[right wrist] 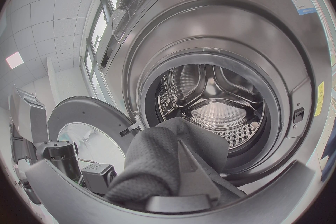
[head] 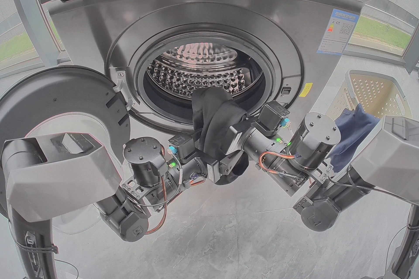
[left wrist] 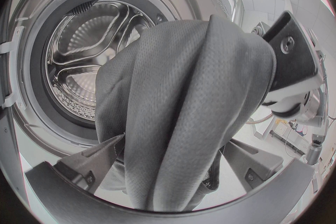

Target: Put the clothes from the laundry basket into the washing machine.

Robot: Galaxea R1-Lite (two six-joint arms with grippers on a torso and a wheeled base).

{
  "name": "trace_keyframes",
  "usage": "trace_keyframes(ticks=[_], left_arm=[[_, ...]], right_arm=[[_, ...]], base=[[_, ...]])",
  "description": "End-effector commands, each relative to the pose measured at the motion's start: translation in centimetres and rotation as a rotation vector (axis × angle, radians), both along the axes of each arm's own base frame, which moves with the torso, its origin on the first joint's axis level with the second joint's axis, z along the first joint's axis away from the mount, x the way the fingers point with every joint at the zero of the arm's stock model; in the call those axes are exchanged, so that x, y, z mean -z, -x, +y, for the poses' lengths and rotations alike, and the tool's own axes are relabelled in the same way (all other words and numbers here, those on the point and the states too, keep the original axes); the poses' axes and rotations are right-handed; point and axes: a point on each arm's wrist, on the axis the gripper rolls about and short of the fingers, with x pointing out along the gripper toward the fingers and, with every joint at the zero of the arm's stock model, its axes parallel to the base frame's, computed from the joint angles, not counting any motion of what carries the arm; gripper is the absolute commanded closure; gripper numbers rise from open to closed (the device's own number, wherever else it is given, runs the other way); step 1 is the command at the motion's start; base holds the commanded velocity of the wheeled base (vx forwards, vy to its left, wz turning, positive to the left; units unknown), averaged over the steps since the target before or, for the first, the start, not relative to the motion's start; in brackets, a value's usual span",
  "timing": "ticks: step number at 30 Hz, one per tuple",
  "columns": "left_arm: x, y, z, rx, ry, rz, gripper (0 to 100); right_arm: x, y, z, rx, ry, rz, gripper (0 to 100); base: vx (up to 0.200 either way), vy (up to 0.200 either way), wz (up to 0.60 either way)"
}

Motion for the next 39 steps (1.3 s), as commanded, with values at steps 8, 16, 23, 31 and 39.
trace_keyframes(ticks=[8,16,23,31,39], left_arm=[[-0.2,3.3,1.5,0.021,-0.054,0.05,0],[-0.4,5.3,1.6,0.066,-0.069,0.067,0],[-0.6,4.9,1.2,0.07,-0.058,0.055,0],[0.5,3.9,3.4,-0.009,-0.086,0.097,0],[1.1,3.4,3.7,-0.027,-0.093,0.116,0]], right_arm=[[0.2,-1.3,-0.8,0.036,0.002,-0.001,100],[0.3,-1.6,-0.9,0.044,0.004,0.001,100],[0.3,-1.5,-0.9,0.044,0.003,0.001,100],[0.4,-1.7,-1.3,0.053,0.004,0.001,100],[0.2,-1.3,-0.9,0.038,0.0,-0.001,100]], base=[[0.0,0.0,0.0],[0.0,0.0,0.0],[0.0,0.0,0.0],[0.0,0.0,0.0],[0.0,0.0,0.0]])
